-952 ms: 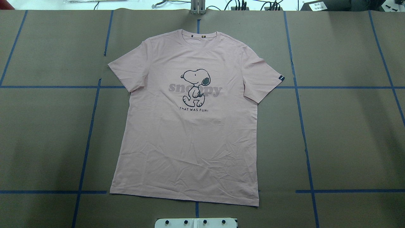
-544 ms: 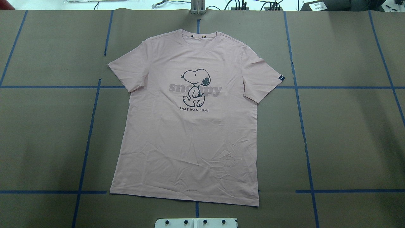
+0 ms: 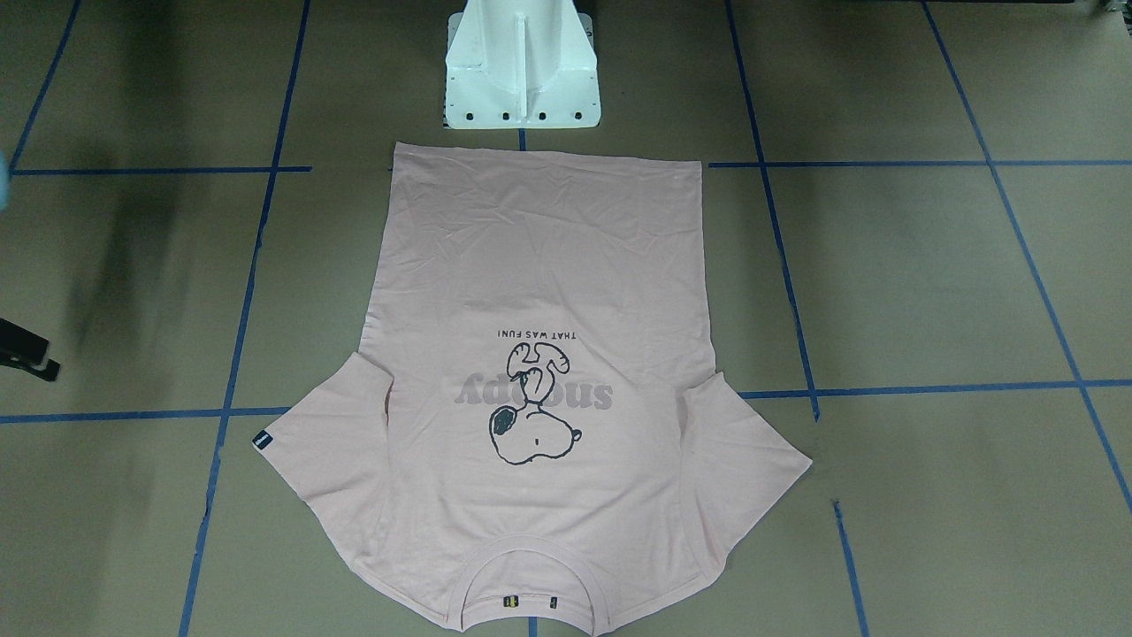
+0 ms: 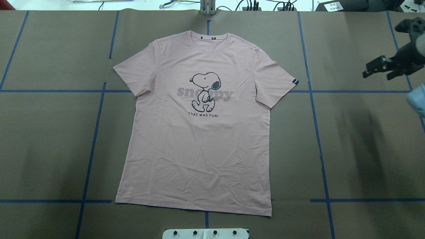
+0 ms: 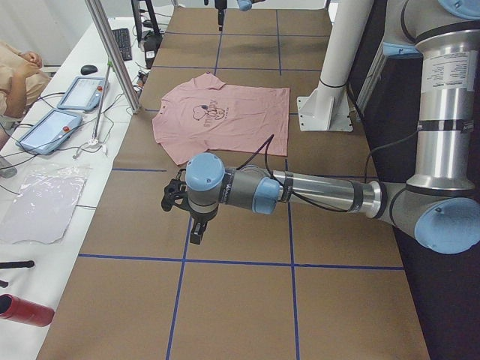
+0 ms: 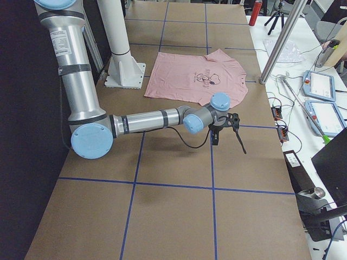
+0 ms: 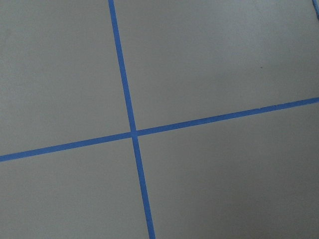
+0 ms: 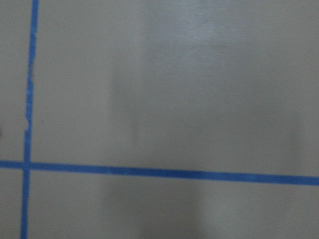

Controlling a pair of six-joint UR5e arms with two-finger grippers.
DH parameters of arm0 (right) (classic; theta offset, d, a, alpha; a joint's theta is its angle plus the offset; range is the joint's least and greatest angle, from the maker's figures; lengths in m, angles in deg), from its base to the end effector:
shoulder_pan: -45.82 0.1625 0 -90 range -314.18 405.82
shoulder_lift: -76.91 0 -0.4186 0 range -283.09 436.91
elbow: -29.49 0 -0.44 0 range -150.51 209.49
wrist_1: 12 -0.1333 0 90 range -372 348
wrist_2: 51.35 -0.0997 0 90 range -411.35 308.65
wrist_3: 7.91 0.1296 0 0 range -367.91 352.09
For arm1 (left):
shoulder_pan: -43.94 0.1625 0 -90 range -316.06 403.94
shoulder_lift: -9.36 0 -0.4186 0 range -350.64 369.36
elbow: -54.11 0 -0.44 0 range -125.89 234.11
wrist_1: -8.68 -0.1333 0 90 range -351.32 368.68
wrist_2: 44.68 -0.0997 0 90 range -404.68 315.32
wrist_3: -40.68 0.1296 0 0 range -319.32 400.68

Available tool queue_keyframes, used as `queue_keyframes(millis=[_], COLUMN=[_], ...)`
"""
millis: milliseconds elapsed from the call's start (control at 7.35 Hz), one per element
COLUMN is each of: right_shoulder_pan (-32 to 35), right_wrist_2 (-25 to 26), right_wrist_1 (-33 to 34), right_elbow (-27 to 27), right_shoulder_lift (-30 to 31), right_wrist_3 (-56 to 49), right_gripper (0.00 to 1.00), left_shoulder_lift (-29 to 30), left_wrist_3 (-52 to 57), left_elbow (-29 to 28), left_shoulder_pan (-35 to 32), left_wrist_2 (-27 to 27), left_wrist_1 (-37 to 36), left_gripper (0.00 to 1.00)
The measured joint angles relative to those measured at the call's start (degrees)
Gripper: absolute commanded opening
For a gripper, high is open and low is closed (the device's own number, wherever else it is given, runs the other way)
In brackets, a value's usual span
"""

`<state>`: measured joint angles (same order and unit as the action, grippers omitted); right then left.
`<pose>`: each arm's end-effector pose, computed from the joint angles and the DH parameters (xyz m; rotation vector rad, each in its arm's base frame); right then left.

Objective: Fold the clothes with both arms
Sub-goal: 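Move the right gripper to the sleeve nearest it and grasp it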

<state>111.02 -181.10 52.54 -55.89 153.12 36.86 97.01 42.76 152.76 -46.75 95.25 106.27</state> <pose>-0.2364 -0.6319 0.5242 0.0925 -0.8815 0.1159 -0.0406 -0.5365 0.5895 0.2478 0.8615 0.1282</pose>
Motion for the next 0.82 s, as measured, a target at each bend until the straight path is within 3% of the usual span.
queue_keyframes(millis=[136,408,816], right_shoulder_pan=[-5.4,-12.6,-16.3], right_wrist_2=[6.2,15.5,21.1], right_wrist_1=[-2.9,-4.6,-4.9], right_elbow=[1.9,6.0,11.6], right_shoulder_lift=[-4.1,-11.6,-17.3], right_wrist_3=[10.7,25.1,30.0], right_gripper=[0.81,0.79,0.78], left_shoulder_lift=[0.1,0.1,0.1], left_wrist_3=[0.0,-0.1,-0.1], left_elbow=[-0.2,-0.4,-0.3], left_shoulder_pan=[0.2,0.4,0.4], left_wrist_2=[0.1,0.8,2.6], left_wrist_1=[0.9,1.7,2.4], left_gripper=[1.0,1.0,1.0])
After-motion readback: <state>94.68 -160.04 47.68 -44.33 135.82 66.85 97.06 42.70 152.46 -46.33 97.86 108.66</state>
